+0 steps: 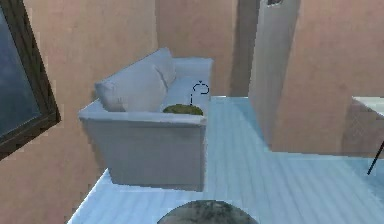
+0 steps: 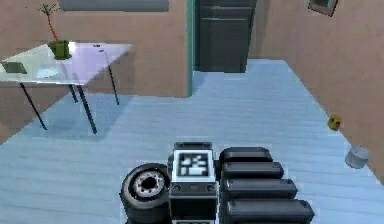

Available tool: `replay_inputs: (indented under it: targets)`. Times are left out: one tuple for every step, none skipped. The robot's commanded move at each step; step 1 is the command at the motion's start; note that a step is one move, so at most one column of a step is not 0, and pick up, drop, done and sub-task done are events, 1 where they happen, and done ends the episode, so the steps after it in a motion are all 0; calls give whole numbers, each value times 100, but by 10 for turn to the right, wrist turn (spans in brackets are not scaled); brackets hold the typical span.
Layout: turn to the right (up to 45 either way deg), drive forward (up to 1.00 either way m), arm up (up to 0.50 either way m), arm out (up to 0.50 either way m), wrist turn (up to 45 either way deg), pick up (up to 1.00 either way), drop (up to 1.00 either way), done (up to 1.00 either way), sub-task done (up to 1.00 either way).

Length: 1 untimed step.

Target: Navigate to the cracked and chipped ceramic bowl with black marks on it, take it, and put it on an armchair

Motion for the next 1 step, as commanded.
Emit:
replay_inputs:
  targets:
    - [-450,0,0,0,0,0,0,0,0]
